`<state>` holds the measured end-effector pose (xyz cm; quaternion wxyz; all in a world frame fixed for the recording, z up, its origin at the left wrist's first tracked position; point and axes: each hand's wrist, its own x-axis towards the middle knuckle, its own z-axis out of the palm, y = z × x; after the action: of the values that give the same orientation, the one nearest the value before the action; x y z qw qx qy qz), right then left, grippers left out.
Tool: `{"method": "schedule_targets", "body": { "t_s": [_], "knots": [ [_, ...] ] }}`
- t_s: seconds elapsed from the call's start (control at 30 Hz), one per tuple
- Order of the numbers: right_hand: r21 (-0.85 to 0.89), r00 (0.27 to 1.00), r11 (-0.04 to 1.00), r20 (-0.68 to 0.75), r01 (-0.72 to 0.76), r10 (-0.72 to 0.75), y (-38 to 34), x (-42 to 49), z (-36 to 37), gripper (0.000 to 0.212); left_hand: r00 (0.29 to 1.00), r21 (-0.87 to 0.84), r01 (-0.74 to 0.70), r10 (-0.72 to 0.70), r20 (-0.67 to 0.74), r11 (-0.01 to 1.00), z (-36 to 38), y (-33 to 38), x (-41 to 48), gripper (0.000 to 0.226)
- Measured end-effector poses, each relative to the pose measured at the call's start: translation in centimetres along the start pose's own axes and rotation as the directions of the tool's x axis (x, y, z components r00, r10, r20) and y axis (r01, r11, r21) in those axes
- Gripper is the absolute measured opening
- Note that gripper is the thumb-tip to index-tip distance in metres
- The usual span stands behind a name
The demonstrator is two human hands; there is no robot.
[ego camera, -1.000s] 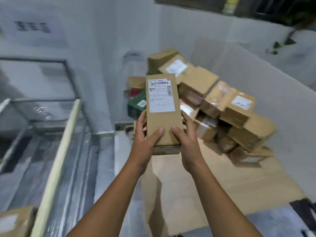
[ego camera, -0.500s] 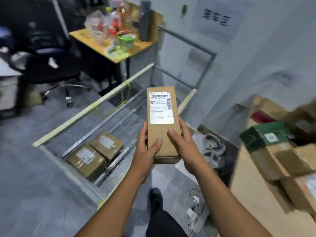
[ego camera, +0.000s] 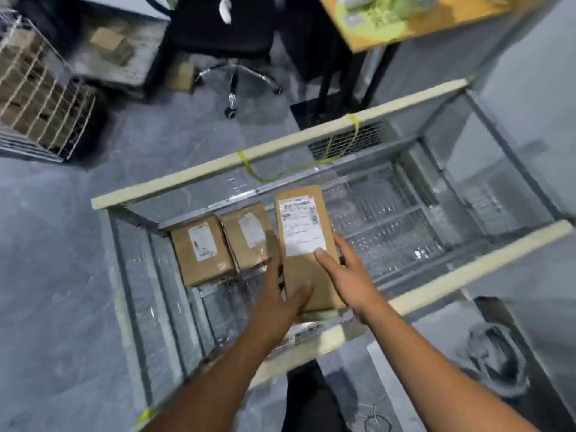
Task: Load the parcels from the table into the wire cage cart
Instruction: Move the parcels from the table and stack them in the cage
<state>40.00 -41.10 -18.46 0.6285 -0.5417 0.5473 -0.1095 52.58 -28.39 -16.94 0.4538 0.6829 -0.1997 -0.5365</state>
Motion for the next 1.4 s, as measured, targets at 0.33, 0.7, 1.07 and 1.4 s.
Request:
{"method": "schedule_targets", "body": {
  "t_s": [0.33, 0.7, 1.07, 1.4],
  "knots": [
    [-0.237, 0.991, 0.970, 0.108, -0.046, 0.073, 14.3, 23.8, 0.0, 0.086, 0.985, 0.645, 0.017, 0.099, -0.142, 0.764, -1.4, -15.3, 21.0, 0.093],
    [-0.317, 0.995, 0.946, 0.096, 0.063, -0.035, 26.0, 37.1, 6.6, 0.080, 0.986, 0.893, 0.111, 0.067, -0.156, 0.435, -3.7, -29.0, 36.8, 0.079],
    [-0.505, 0.983, 0.852, 0.177, 0.136, -0.052, 27.3, 41.9, 8.0, 0.064, 0.940, 0.860, 0.241, 0.113, -0.322, 0.449, -2.1, -30.1, 38.8, 0.066],
    [-0.545, 0.980, 0.833, 0.098, -0.094, 0.174, 14.2, 29.9, 6.3, 0.082, 0.978, 0.881, 0.166, 0.041, -0.205, 0.443, -4.3, -16.3, 30.5, 0.077]
  ]
}}
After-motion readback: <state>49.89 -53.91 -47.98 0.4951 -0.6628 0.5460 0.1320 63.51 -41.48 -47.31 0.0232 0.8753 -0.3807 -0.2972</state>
